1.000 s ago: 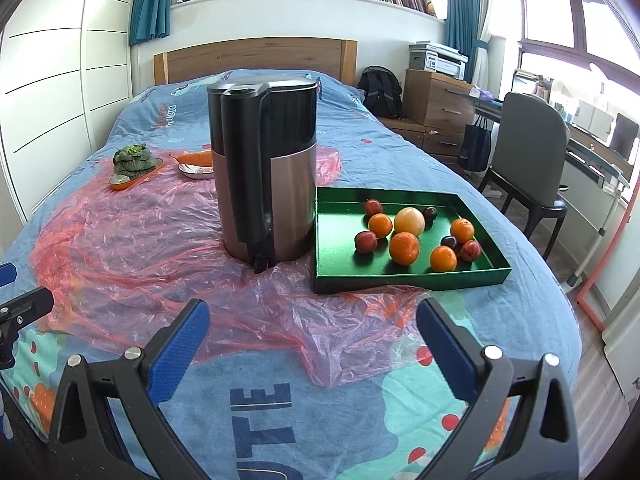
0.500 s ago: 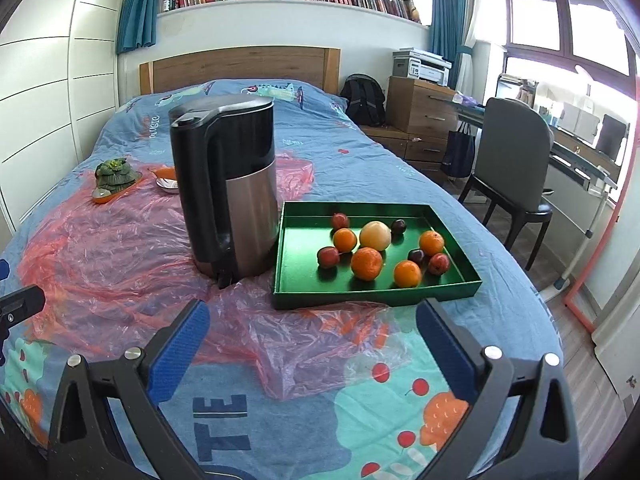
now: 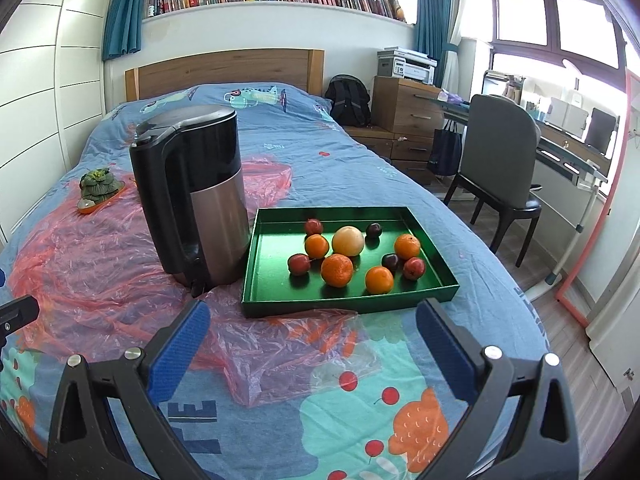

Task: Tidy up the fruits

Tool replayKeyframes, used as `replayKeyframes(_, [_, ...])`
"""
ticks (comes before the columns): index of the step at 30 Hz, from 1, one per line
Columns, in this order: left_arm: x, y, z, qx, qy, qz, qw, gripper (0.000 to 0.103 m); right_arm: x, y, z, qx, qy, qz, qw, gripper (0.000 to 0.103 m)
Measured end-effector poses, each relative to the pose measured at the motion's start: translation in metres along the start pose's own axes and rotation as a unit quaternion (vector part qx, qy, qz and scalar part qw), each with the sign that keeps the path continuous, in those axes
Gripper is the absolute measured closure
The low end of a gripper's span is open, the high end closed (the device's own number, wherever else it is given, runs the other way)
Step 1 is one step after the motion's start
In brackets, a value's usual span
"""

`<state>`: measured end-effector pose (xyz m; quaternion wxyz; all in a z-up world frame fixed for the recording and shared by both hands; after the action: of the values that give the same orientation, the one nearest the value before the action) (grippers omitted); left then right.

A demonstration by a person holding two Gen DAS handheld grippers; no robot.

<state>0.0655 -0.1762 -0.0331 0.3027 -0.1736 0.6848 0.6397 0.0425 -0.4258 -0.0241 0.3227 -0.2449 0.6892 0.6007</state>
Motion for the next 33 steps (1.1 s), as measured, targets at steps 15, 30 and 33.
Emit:
replayKeyframes(15, [0.002, -0.001, 0.001, 0.004, 0.005, 0.005, 1.0, 0.001, 0.003, -0.002, -0.008, 0.008, -0.001, 0.011, 1.0, 0.0])
replayKeyframes(30, [0.004, -0.003, 0.007, 0.0, 0.013, 0.008, 0.9999, 0.001, 0.005, -0.006, -0.011, 0.002, 0.008, 0.019, 1.0, 0.0])
replayKeyframes(33, [0.004, -0.003, 0.007, 0.0, 0.011, 0.008, 0.9999, 0.001, 0.006, -0.007, -0.012, 0.004, 0.008, 0.02, 1.0, 0.0])
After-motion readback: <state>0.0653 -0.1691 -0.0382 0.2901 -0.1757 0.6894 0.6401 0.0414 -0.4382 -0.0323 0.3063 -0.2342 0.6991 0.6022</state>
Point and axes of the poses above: each gripper's, at about its wrist camera, not at the fingertips, and y roughly against the way its jaws point, z to its left, x to its underside, the point moved 7 cm from there along -y, roughly the way its jaws point, and after that the axes turned 7 degrees about z, right-handed, at the moved point
